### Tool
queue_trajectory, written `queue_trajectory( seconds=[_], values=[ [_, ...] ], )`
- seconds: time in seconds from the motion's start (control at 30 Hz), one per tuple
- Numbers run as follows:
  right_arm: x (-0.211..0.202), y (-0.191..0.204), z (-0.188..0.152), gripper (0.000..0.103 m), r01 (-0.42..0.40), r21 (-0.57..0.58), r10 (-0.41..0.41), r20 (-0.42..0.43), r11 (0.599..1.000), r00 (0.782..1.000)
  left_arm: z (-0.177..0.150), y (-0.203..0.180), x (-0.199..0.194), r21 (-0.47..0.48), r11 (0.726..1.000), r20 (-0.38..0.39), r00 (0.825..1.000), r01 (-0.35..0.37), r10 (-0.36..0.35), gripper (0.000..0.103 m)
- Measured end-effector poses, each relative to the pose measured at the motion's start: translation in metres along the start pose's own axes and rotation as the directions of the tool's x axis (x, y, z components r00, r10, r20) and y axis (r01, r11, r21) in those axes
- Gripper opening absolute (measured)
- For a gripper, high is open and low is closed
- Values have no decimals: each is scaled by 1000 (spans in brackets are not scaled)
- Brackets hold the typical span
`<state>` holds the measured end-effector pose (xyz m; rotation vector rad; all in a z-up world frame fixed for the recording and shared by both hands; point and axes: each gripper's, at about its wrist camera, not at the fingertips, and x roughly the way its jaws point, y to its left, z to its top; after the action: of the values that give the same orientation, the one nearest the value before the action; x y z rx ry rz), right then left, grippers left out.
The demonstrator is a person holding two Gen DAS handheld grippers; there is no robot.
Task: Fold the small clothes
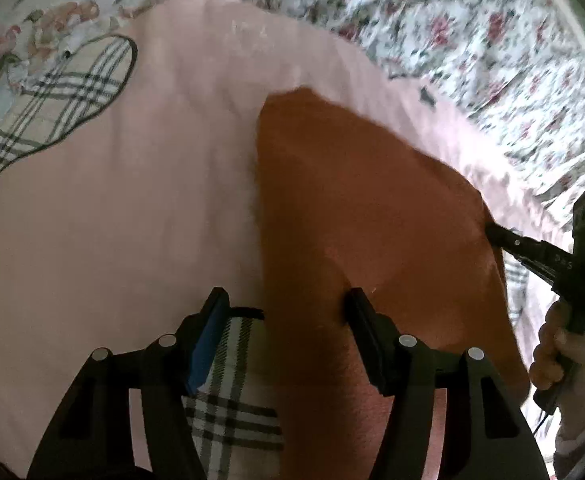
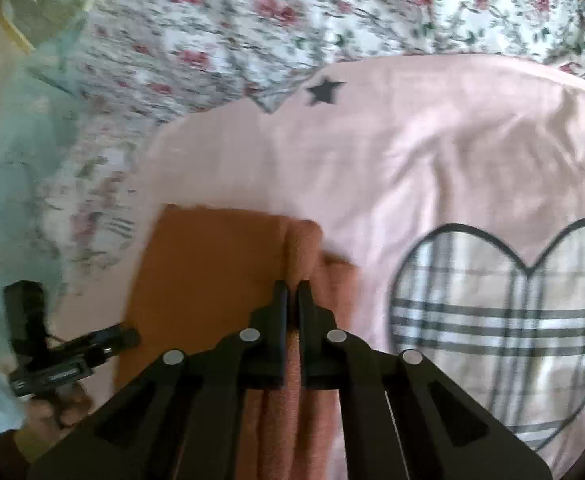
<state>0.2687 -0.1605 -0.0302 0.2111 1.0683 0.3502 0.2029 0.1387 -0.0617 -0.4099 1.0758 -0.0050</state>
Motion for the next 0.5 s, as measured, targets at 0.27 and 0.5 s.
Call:
queue_trajectory(
  seconds=[0.27,0.5],
  values=[
    [-42,-12,-28,8,-123,88,123,4,989,992,-31,-7,-39,59,998,20,1000,-25,24,60],
    [-92,25,-105,50,-194,21,196,-102,981,975,-115,-9,-82,159,984,33,997,-77,72,61]
  ],
)
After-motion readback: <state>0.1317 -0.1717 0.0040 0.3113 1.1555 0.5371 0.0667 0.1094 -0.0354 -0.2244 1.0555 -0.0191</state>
